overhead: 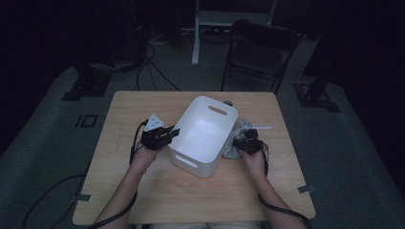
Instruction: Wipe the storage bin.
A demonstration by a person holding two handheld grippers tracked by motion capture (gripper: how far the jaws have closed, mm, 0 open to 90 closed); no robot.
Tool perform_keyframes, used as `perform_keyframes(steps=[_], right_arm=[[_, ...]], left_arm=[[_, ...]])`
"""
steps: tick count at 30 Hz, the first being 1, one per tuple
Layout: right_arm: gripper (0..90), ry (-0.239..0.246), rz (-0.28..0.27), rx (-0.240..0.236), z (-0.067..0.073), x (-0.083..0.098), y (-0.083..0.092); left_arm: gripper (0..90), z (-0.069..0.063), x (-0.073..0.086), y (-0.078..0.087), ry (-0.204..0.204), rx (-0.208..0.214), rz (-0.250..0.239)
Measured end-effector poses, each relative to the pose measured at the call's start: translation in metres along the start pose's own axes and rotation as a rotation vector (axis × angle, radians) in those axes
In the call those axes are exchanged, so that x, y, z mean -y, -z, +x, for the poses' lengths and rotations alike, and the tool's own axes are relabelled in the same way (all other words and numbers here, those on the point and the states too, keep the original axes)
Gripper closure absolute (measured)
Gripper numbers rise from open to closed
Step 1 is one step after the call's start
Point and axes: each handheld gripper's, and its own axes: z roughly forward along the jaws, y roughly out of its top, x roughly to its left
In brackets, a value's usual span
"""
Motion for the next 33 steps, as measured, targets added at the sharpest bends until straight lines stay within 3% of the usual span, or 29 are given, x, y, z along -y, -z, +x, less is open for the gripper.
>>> perform_keyframes(steps=[6, 10, 13, 17, 19, 22, 25, 26, 30, 33], right_arm=[[74.5, 0.014, -0.043, -0.009, -0.002, -0.006, 0.021], [74.5, 0.012, -0.112, -0.026, -0.004, -0.01, 0.05], [74.4, 0.02, -0.166, -0.035, -0.003, -0.01, 0.08], [74.2, 0.023, -0.2, -0.01, -0.006, -0.01, 0.106], [74.1, 0.032, -0.219, 0.043, -0.009, -0.01, 0.114], [72.7, 0.015, -0.154, 0.095, -0.021, -0.019, 0.106], [69.3, -0.003, -0.041, 0.191, -0.039, -0.027, 0.073], [67.8, -0.037, -0.017, 0.204, -0.046, -0.028, 0.062], [55.1, -0.094, 0.032, 0.203, -0.066, -0.028, 0.03], [42.4, -0.095, 0.002, 0.185, -0.067, -0.029, 0.026]], left_arm=[[69.1, 0.002, -0.001, 0.002, 0.006, 0.02, -0.006], [62.1, 0.001, -0.004, 0.006, -0.005, 0.019, -0.011], [56.9, 0.007, -0.006, 0.01, 0.021, 0.019, -0.015], [49.4, 0.009, -0.007, 0.015, 0.03, 0.024, -0.029], [45.4, 0.008, -0.01, 0.018, 0.023, 0.027, -0.042], [41.4, 0.006, -0.013, 0.019, 0.019, 0.038, -0.054], [41.2, 0.005, -0.013, 0.019, 0.011, 0.039, -0.051], [41.1, 0.005, -0.013, 0.019, 0.003, 0.039, -0.048], [39.2, 0.006, -0.012, 0.019, 0.002, 0.044, -0.058], [34.3, 0.01, -0.01, 0.02, 0.004, 0.045, -0.063]])
